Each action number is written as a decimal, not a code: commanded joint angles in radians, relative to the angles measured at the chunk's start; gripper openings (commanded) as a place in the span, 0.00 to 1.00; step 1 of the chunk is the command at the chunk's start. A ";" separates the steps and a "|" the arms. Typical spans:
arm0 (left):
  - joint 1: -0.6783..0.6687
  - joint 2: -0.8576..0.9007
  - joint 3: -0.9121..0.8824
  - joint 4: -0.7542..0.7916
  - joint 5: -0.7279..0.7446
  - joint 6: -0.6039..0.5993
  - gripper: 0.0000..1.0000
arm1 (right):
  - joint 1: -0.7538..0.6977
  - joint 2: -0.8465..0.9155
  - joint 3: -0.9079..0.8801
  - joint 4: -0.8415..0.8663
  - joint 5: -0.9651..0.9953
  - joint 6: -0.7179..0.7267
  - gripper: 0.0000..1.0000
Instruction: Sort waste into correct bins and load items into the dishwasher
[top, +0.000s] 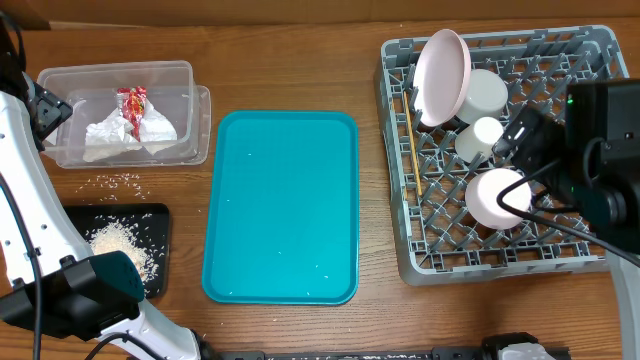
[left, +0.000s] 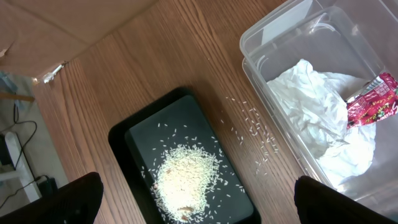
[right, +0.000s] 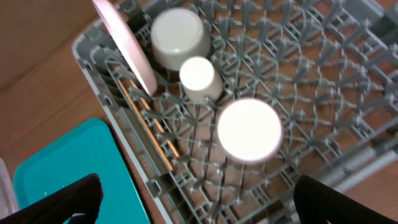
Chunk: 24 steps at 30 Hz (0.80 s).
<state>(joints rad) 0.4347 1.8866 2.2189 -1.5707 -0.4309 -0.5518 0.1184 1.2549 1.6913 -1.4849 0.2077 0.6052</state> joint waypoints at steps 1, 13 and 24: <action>0.003 -0.022 0.007 0.002 -0.005 -0.017 1.00 | 0.018 -0.072 -0.003 -0.054 0.053 0.051 1.00; 0.003 -0.022 0.007 0.002 -0.005 -0.017 1.00 | 0.022 -0.486 -0.172 -0.122 -0.027 0.054 1.00; 0.003 -0.022 0.007 0.002 -0.005 -0.017 1.00 | 0.022 -0.498 -0.195 -0.184 -0.082 0.053 1.00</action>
<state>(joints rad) 0.4347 1.8866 2.2189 -1.5707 -0.4309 -0.5518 0.1337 0.7624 1.4956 -1.6600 0.1375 0.6548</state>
